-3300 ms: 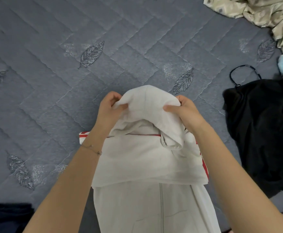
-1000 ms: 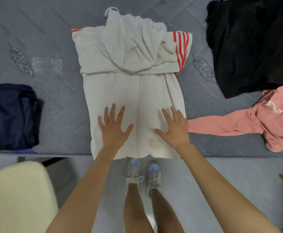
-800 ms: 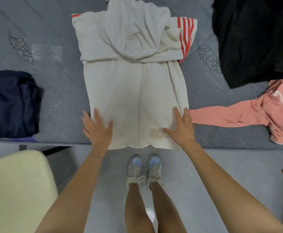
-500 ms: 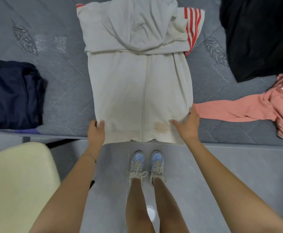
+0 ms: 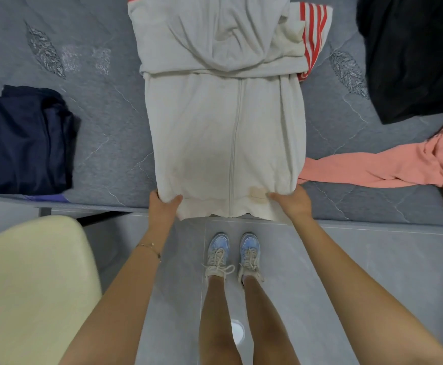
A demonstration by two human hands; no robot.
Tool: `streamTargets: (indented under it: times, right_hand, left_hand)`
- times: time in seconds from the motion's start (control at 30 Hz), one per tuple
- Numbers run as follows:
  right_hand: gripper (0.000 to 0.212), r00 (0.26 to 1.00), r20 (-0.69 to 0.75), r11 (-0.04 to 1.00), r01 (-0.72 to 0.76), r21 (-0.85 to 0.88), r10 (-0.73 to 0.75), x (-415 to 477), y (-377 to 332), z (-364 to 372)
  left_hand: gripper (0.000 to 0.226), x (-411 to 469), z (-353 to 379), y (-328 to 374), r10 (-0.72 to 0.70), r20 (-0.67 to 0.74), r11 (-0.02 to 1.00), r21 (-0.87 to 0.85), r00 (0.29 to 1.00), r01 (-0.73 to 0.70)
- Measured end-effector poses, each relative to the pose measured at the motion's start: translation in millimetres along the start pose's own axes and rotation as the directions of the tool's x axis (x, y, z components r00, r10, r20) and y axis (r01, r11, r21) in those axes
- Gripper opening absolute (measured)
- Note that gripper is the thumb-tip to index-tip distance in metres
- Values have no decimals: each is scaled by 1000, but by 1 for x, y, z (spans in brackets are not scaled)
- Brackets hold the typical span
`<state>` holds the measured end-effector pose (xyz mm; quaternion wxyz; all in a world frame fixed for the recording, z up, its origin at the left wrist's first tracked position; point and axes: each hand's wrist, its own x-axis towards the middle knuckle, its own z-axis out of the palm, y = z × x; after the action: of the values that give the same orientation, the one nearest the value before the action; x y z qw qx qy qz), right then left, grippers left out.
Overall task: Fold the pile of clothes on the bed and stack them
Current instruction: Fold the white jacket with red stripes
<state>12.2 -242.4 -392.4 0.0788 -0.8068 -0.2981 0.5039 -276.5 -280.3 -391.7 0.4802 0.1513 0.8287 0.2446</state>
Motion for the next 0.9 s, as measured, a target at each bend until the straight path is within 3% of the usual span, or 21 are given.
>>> streamTargets:
  times: [0.07, 0.13, 0.23, 0.37, 0.53, 0.67, 0.77, 0.9]
  right_hand:
    - [62, 999, 47, 1000, 2, 31, -3, -5, 0, 3]
    - [55, 998, 58, 994, 9, 105, -15, -9, -3, 5]
    - [43, 995, 98, 973, 12, 232, -36, -15, -19, 6]
    - [33, 989, 142, 862, -34, 505, -44, -26, -63, 12]
    - [23, 982, 151, 775, -5, 632, -117, -25, -132, 1]
    - [25, 993, 106, 700, -38, 713, -54, -14, -179, -26]
    - [40, 995, 93, 615, -50, 787, -38, -5, -212, -39]
    - [42, 998, 56, 503, -35, 864, -26, 16, -254, -45]
  left_hand:
    - [48, -1, 2, 1, -105, 40, 991, -76, 994, 108]
    - [43, -6, 6, 5, -115, 51, 987, -102, 992, 120]
    - [27, -14, 11, 24, 14, 61, 997, -77, 998, -9]
    - [26, -25, 26, 67, 174, 129, 964, -223, 976, -143]
    - [28, -28, 45, 137, 256, 18, 879, -421, 967, -225]
    - [52, -18, 46, 189, 324, 22, 834, -478, 946, -275]
    - [48, -3, 47, 227, 375, 62, 769, -578, 925, -273]
    - [36, 32, 49, 272, 362, 60, 792, -546, 930, -273]
